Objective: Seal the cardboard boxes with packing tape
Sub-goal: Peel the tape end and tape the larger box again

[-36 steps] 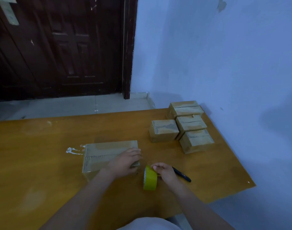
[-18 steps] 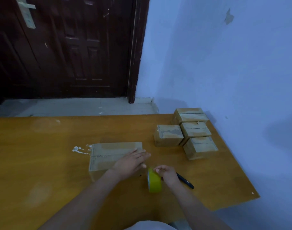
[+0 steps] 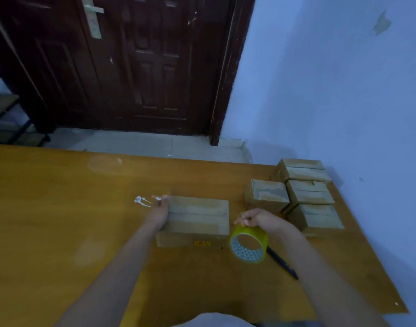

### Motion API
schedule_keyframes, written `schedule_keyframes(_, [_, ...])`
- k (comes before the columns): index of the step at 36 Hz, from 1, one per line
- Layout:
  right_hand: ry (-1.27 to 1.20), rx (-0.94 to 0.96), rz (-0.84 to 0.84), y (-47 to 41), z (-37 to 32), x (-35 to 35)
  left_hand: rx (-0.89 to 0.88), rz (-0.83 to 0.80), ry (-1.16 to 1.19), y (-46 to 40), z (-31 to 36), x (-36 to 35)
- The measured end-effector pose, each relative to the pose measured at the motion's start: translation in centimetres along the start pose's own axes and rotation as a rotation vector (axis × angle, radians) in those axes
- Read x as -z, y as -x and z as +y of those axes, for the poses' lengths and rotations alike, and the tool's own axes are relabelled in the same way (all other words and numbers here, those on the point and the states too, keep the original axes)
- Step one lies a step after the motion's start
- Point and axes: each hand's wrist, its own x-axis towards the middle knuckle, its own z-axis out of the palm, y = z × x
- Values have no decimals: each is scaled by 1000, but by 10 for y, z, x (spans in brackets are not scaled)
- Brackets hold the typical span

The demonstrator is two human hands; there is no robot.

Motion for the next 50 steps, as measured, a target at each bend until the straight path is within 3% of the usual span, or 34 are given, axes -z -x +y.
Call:
schedule_keyframes(6, [15, 30, -69, 0, -10, 1, -115, 45, -20, 13, 2, -2])
schedule_keyframes(12, [-63, 118, 21, 5, -1, 5, -229, 37, 441, 21, -4, 6])
schedule_keyframes(17, [-142, 216, 98, 6, 7, -1, -390, 130, 469, 29, -13, 5])
schedule_keyframes(22, [-86, 271, 156, 1, 20, -14, -315, 181, 754, 34, -26, -14])
schedule_keyframes(26, [137, 319, 195, -8, 35, -24, -204, 135, 907, 38, -36, -23])
schedule_keyframes(34, [294, 262, 139, -23, 62, -43, -293, 225, 544, 29, -53, -33])
schedule_keyframes(39, [173, 166, 110, -28, 65, -45, -258, 231, 443, 29, -59, -47])
schedule_keyframes(45, [198, 61, 99, -27, 61, -42, -240, 183, 185, 22, -78, -58])
schedule_keyframes(50, [87, 42, 36, -12, 73, -34, -245, 301, 60, 22, -75, -49])
